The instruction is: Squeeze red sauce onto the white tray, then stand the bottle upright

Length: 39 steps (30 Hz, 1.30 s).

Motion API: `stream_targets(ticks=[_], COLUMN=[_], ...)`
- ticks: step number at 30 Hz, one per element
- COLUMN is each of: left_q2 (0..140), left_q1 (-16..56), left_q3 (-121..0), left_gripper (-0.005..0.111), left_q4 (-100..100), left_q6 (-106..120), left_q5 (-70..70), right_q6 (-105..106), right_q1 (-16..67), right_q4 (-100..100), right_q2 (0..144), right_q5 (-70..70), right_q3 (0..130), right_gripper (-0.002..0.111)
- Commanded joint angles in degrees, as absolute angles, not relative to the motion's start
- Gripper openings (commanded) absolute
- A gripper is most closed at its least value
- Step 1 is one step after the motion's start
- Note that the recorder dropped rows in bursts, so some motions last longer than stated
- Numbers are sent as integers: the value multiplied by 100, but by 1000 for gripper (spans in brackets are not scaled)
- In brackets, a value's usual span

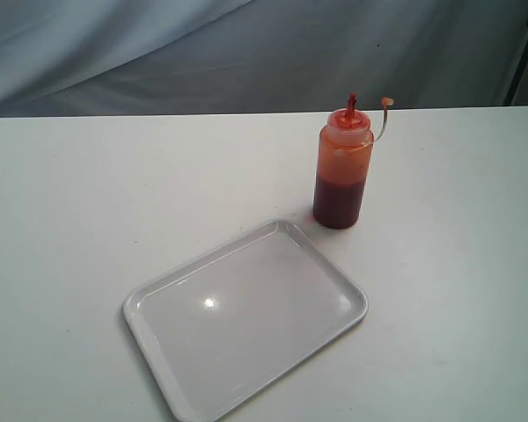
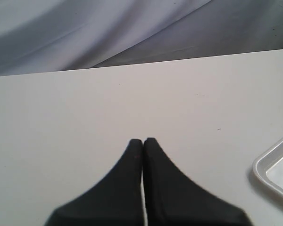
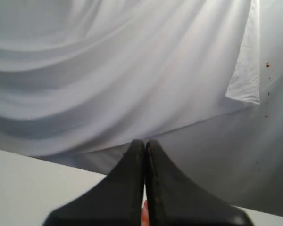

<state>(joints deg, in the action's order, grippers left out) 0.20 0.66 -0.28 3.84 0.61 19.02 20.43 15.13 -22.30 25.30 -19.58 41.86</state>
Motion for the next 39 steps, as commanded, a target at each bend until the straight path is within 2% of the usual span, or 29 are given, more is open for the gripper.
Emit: stream_targets(ticks=[1, 9, 16, 23, 39], left_q2=[0, 0, 0, 0, 0], left_q1=[95, 95, 95, 95, 95], left_q3=[0, 0, 0, 0, 0], left_gripper=[1, 1, 1, 1, 1], left_q4=[357, 357, 357, 357, 357], left_q6=[39, 39, 57, 57, 59], left_q5=[1825, 1825, 1825, 1825, 1825], right_q6=[2046, 1945, 2855, 2873, 3485], right_q1=[1540, 1540, 1540, 1540, 1726], right_q4=[-2400, -3176, -3201, -3201, -3190], right_q2=[3169, 3989, 5050, 5969, 6714], right_q5=[-1999, -1700, -1355, -656, 0], right_q3=[4277, 4277, 4277, 4277, 4277], right_gripper=[0, 0, 0, 0, 0])
